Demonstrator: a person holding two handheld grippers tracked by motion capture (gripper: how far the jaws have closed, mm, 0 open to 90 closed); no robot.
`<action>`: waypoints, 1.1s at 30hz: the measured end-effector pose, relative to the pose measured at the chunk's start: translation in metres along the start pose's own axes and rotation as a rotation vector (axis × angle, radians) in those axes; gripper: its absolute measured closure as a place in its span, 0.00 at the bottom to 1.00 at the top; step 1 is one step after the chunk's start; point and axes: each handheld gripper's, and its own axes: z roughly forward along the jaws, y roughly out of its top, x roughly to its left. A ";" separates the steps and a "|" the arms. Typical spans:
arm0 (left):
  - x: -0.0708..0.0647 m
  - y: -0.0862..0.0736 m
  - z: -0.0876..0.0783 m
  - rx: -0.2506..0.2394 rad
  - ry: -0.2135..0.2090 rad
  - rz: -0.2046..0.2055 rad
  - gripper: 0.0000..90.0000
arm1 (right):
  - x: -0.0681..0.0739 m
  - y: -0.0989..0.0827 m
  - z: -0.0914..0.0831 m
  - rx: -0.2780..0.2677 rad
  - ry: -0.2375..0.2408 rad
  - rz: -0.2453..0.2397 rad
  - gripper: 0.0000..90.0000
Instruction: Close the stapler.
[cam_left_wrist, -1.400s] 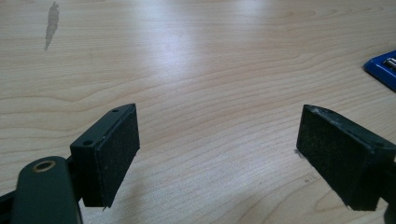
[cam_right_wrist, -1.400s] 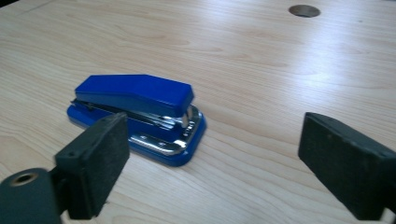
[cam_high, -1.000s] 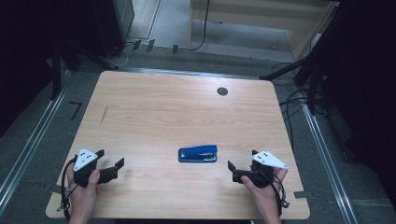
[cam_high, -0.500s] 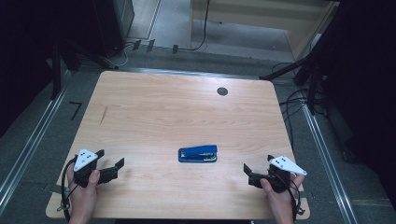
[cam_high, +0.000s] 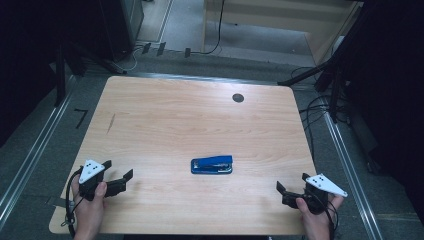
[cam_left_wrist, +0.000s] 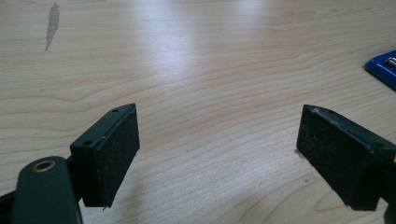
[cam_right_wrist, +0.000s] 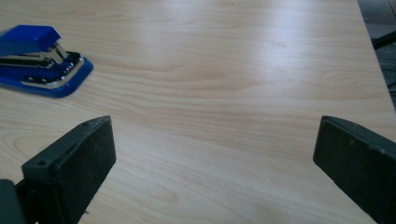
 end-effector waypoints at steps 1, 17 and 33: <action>0.000 0.000 0.000 0.000 0.000 0.000 0.15 | -0.002 -0.002 -0.001 0.004 -0.006 0.000 0.00; 0.000 0.000 0.000 0.001 -0.002 0.002 0.15 | -0.046 -0.032 -0.017 0.013 -0.054 0.050 0.00; -0.001 0.000 0.000 0.004 0.003 0.008 0.15 | -0.059 -0.046 -0.022 -0.009 -0.047 0.091 0.04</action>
